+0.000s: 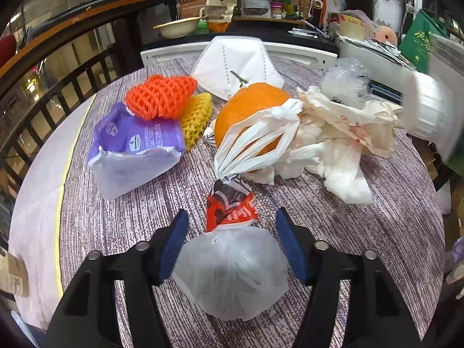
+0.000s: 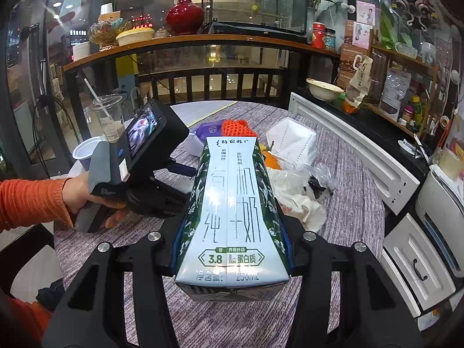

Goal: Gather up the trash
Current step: 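Lift the milk carton with the right gripper while the left gripper grasps the white plastic bag, then carry the carton and bag to the black bin and release both, then move both tools back over the table toward the remaining trash, then grasp the clear plastic wrap with the right gripper while the left grasps the paper bag, then carry the wrap and paper bag over the black bin and release both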

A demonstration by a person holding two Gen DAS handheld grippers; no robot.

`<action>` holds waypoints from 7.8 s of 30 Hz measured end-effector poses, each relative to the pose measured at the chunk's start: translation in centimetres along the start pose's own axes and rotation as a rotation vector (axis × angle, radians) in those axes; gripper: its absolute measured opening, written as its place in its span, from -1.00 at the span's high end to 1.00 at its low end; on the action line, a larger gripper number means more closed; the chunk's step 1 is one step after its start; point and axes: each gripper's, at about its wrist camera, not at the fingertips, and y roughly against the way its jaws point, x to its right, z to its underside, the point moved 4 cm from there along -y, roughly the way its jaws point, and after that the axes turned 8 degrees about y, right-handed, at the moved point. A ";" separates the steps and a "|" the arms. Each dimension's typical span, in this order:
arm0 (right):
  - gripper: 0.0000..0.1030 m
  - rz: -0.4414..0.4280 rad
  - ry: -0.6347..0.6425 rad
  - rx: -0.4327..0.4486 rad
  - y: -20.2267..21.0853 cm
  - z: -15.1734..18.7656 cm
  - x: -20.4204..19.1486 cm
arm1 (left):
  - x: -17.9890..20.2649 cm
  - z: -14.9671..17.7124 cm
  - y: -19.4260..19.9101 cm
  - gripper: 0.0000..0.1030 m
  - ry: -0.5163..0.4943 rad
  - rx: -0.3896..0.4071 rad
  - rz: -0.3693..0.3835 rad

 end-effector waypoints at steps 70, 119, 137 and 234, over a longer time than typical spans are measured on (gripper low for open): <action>-0.40 0.444 -0.768 -0.367 -4.1 31.8 17.5 | 26.4 5.9 5.6 0.54 -0.213 0.036 0.466; -0.59 0.744 -0.980 -0.126 16.0 35.7 17.5 | 35.0 10.7 -3.1 -0.82 -0.307 -0.177 0.397; -0.63 0.597 -0.794 0.021 13.9 26.1 13.0 | 26.9 8.8 7.5 -0.89 -0.230 0.041 0.435; 0.36 0.333 -0.670 0.119 7.7 13.8 14.5 | 14.2 -3.5 6.7 0.43 -0.137 0.288 0.255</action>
